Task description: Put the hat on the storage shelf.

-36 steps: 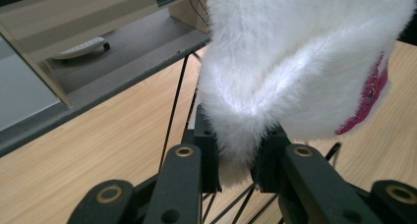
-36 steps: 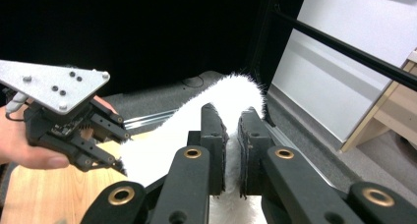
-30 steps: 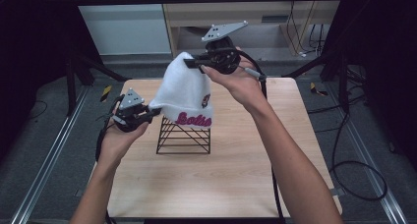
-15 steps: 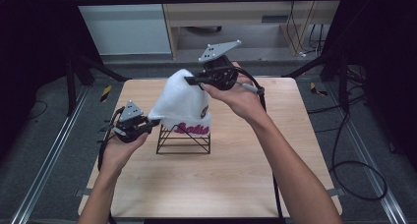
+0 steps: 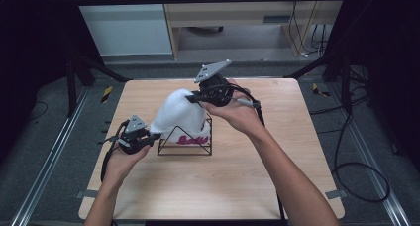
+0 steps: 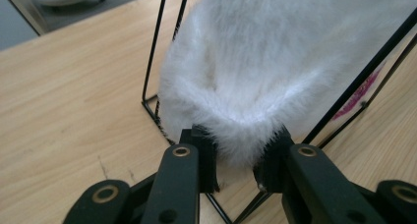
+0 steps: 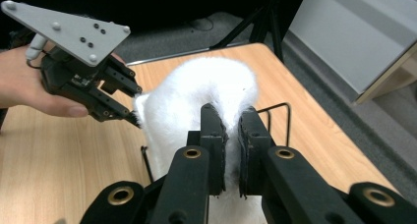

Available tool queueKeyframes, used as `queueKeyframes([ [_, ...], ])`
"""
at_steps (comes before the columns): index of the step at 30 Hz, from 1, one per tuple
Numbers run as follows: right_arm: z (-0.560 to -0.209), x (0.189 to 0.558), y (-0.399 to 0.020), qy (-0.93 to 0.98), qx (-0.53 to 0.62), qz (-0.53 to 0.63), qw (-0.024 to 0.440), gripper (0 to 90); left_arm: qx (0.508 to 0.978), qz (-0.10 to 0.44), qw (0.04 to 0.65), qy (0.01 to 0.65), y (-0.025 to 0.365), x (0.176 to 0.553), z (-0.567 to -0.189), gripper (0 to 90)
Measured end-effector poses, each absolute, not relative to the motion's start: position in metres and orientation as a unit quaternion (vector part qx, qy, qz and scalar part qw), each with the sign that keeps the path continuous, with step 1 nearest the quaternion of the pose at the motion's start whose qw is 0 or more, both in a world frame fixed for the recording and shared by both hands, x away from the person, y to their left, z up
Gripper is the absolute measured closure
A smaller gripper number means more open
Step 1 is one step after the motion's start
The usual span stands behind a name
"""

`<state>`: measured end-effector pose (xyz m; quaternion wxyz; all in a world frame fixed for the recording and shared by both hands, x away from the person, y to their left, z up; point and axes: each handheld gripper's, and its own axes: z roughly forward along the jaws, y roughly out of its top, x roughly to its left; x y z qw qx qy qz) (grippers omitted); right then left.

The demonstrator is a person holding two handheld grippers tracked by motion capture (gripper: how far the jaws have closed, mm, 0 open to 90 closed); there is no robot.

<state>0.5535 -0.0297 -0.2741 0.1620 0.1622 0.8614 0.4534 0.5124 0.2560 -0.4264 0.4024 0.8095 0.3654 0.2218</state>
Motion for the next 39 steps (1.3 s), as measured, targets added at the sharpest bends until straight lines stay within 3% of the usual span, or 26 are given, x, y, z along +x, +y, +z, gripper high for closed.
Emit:
queueKeyframes([
  [9, -0.288, 0.547, -0.010, 0.878, 0.156, 0.424, 0.155, 83.3, 0.811, 0.208, 0.396, 0.377, 0.264, 0.508, -0.450, 70.5],
  [12, -0.293, 0.546, -0.006, 0.882, 0.159, 0.417, 0.152, 79.5, 0.813, 0.203, 0.394, 0.378, 0.266, 0.505, -0.455, 66.7],
  [13, -0.294, 0.546, -0.005, 0.881, 0.161, 0.418, 0.148, 74.0, 0.813, 0.206, 0.395, 0.376, 0.266, 0.503, -0.456, 61.6],
  [14, -0.294, 0.544, -0.007, 0.877, 0.166, 0.424, 0.155, 61.4, 0.810, 0.210, 0.398, 0.377, 0.266, 0.502, -0.457, 47.1],
  [15, -0.294, 0.544, -0.007, 0.877, 0.166, 0.424, 0.155, 61.4, 0.806, 0.214, 0.400, 0.379, 0.267, 0.500, -0.456, 47.1],
  [16, -0.293, 0.542, -0.014, 0.868, 0.177, 0.438, 0.156, 51.0, 0.799, 0.222, 0.409, 0.381, 0.271, 0.496, -0.456, 33.0],
  [23, -0.298, 0.533, -0.053, 0.841, 0.214, 0.464, 0.177, 32.3, 0.777, 0.232, 0.417, 0.411, 0.292, 0.492, -0.456, 11.0],
  [39, -0.361, 0.523, -0.173, 0.789, 0.357, 0.447, 0.224, 17.6, 0.790, 0.243, 0.361, 0.432, 0.322, 0.494, -0.457, 3.9],
])
